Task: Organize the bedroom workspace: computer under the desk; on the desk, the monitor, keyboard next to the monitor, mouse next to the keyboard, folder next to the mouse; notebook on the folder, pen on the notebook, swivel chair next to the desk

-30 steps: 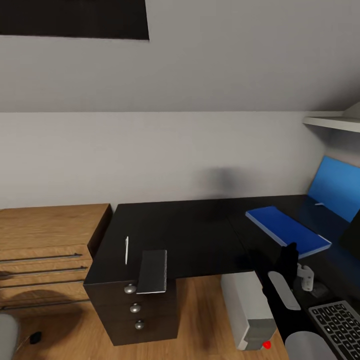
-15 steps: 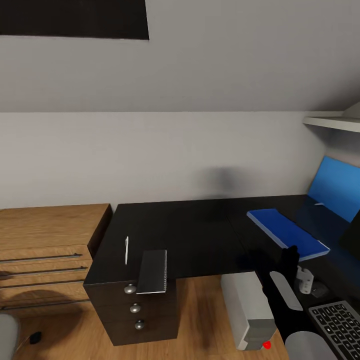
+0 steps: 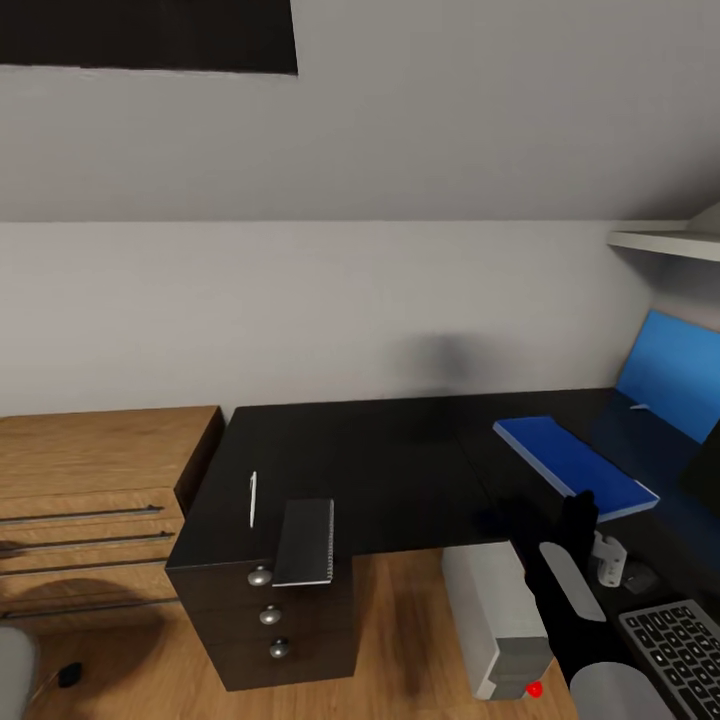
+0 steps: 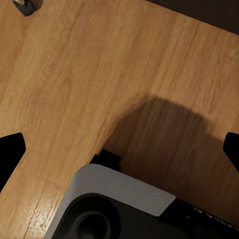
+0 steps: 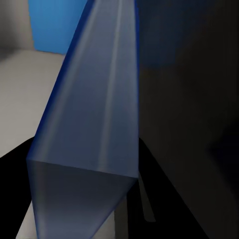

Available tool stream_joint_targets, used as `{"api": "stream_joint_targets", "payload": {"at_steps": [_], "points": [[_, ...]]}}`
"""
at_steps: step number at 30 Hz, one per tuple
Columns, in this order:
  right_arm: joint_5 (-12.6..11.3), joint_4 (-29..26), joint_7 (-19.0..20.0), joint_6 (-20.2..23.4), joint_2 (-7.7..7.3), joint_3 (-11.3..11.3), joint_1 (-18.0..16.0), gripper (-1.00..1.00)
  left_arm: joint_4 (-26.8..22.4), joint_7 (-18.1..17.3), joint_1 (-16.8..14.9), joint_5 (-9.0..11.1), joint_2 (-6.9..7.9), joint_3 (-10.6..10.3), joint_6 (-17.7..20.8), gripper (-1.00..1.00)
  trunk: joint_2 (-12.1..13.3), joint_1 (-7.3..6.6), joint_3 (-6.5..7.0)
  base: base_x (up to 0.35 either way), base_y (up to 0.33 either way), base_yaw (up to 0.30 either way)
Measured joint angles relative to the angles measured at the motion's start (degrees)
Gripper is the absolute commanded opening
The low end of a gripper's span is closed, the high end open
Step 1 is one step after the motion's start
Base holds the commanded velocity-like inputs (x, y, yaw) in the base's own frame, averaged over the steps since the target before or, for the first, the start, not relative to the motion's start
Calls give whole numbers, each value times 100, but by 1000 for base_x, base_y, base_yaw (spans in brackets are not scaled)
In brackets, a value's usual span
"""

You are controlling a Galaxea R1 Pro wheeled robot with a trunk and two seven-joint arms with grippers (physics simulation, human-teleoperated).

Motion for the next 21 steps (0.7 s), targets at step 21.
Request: {"api": "stream_joint_targets", "payload": {"at_steps": [21], "points": [[91, 54, -69, -150, -16, 19, -6, -100, 8, -20, 0, 0, -78, 4, 0, 100, -843, 461, -377, 0, 0, 0]]}}
